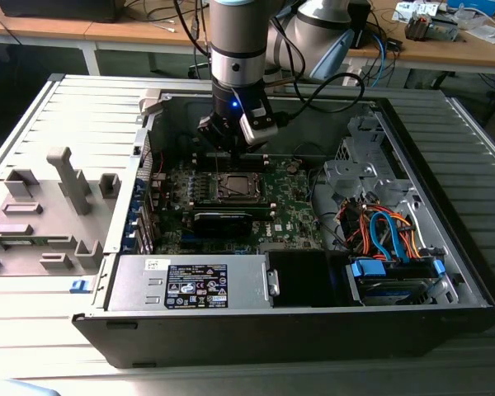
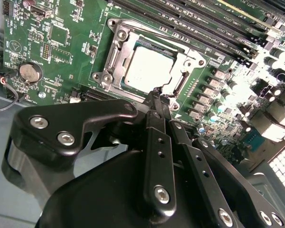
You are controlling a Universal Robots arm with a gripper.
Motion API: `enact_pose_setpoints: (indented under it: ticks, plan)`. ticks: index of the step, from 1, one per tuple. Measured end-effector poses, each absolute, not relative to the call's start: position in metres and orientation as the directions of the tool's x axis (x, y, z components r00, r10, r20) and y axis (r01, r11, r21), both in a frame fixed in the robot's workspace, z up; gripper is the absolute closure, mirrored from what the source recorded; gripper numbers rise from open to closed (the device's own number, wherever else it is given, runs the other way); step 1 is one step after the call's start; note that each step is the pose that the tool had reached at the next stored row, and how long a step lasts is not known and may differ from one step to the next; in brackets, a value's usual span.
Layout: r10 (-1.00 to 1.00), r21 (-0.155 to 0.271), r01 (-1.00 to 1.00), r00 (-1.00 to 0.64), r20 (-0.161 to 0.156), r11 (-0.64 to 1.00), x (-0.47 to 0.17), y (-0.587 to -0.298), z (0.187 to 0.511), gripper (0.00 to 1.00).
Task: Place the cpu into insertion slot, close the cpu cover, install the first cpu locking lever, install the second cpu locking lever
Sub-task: 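Install the first cpu locking lever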
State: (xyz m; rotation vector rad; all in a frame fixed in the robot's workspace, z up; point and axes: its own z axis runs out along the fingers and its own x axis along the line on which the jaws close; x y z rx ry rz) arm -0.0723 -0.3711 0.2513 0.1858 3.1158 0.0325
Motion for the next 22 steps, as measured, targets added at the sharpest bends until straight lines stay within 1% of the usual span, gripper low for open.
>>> enact_pose_setpoints:
  ticks: [22]
  plan:
    - [0.065,0.022,0.064,-0.998,-0.019,0.998,-0.0723,-0.3711,0.2513,0.89]
